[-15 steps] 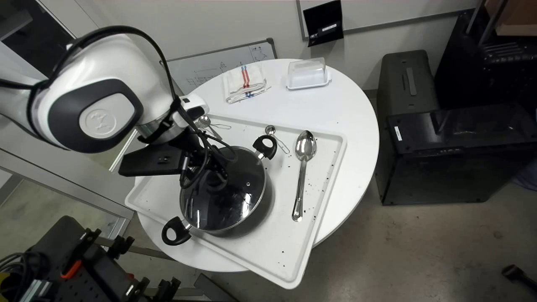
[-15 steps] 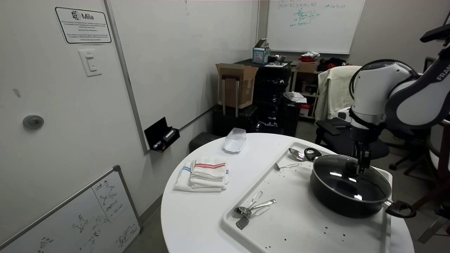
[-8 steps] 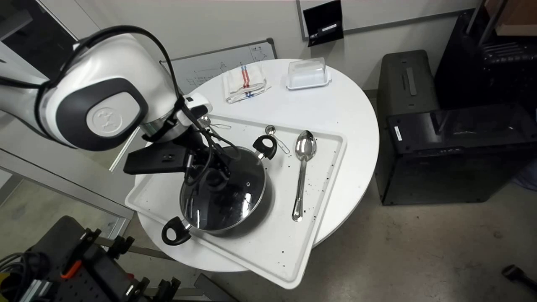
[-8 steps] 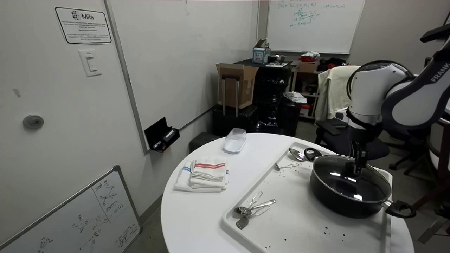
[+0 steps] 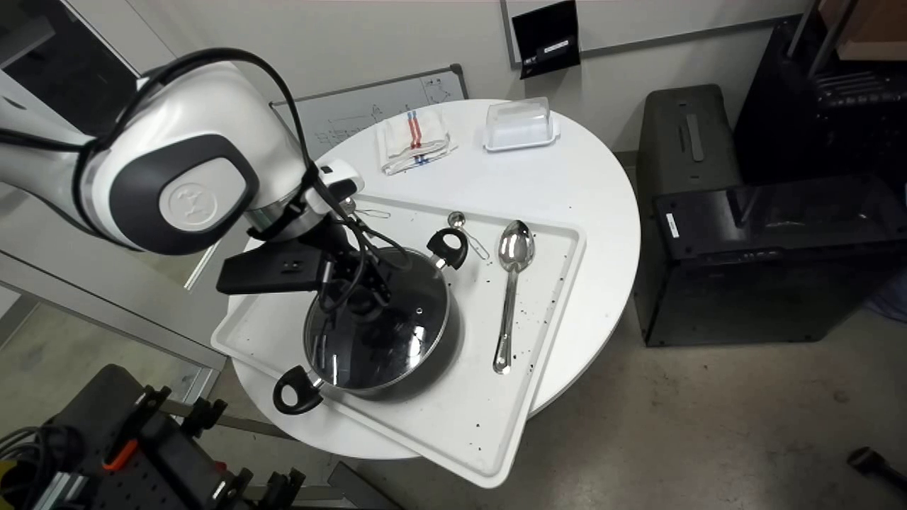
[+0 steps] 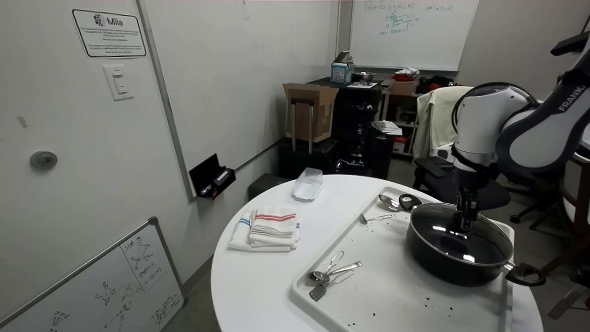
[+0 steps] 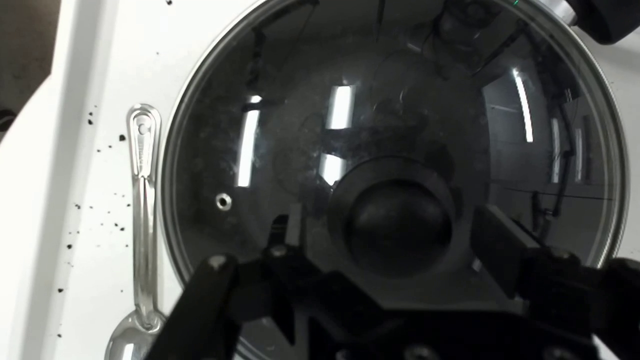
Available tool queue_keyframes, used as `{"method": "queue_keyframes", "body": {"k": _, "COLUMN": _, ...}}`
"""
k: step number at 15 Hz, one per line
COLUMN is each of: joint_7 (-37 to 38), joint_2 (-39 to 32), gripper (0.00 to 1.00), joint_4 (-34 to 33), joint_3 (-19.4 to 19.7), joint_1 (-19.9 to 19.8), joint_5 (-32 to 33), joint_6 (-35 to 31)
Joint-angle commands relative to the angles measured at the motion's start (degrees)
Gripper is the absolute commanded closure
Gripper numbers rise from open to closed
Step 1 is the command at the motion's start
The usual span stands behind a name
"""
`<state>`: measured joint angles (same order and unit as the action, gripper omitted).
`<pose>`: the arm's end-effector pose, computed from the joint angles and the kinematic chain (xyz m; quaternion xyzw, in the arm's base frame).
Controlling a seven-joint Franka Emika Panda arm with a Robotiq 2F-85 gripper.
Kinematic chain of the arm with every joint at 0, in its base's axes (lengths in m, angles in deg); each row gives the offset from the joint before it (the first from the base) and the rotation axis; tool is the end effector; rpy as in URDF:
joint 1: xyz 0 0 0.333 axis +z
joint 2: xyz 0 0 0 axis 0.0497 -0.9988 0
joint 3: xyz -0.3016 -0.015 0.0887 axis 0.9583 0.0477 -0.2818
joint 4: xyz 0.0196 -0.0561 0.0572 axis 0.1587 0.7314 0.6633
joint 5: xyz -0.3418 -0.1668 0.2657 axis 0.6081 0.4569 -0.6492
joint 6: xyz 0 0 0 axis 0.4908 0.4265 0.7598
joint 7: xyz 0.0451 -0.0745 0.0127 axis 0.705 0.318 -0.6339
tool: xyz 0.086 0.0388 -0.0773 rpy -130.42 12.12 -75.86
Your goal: Remove the lid from the pot
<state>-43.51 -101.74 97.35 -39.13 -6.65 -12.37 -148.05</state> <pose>0.4994 -0.0718 0.0275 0.9777 0.1947 -0.0626 0.0477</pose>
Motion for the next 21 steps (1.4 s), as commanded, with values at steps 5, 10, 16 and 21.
{"method": "queue_keyframes", "body": {"k": 5, "joint_7": 1.1, "joint_2": -0.9, "gripper": 0.75, "joint_4": -0.7, "joint_3": 0.1, "joint_1": 0.2, "joint_5": 0.9, "joint_6": -0.9}}
{"method": "queue_keyframes", "body": {"k": 10, "joint_7": 0.6, "joint_2": 0.5, "gripper": 0.75, "joint_4": -0.1, "joint_3": -0.1, "joint_1": -0.1, "joint_5": 0.7, "joint_6": -0.4}}
{"method": "queue_keyframes", "body": {"k": 16, "joint_7": -0.1, "joint_2": 4.1, "gripper": 0.75, "joint_4": 1.6, "joint_3": 0.0, "joint_1": -0.4, "joint_5": 0.9, "joint_6": 0.6}}
{"method": "queue_keyframes", "body": {"k": 21, "joint_7": 0.0, "joint_2": 7.4, "gripper": 0.75, "joint_4": 2.2, "joint_3": 0.2, "joint_1": 0.1, "joint_5": 1.5, "joint_6": 0.8}}
